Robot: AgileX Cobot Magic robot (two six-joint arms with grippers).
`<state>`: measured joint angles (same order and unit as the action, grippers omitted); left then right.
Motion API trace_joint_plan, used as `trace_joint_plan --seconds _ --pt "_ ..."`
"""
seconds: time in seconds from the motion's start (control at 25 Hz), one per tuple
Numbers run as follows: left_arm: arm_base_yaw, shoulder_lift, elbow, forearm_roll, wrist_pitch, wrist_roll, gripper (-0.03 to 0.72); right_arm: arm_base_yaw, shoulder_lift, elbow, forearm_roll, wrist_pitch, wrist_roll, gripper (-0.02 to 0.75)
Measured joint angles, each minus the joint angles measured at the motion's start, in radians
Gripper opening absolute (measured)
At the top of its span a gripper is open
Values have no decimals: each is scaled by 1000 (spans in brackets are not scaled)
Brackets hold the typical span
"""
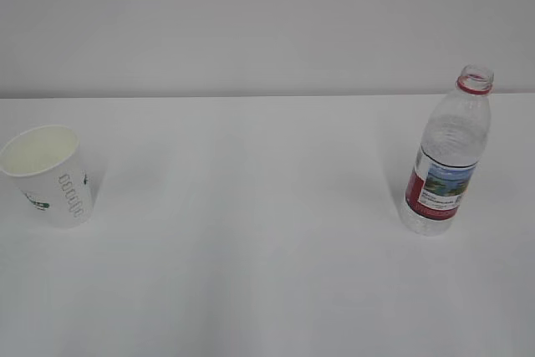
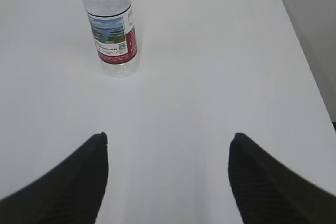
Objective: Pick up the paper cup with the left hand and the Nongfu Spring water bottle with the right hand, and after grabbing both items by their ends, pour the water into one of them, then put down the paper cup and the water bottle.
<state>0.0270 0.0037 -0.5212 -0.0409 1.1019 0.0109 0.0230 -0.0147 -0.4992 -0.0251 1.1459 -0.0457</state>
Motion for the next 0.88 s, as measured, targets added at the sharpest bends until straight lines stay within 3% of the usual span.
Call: trace_joint_plan --seconds 0.44,0.88 --pt "0 0 -8 -2 -20 0 579 0 0 -9 0 -17 0 537" --pt "0 0 -38 18 -274 16 579 0 0 -35 0 -252 -43 537"
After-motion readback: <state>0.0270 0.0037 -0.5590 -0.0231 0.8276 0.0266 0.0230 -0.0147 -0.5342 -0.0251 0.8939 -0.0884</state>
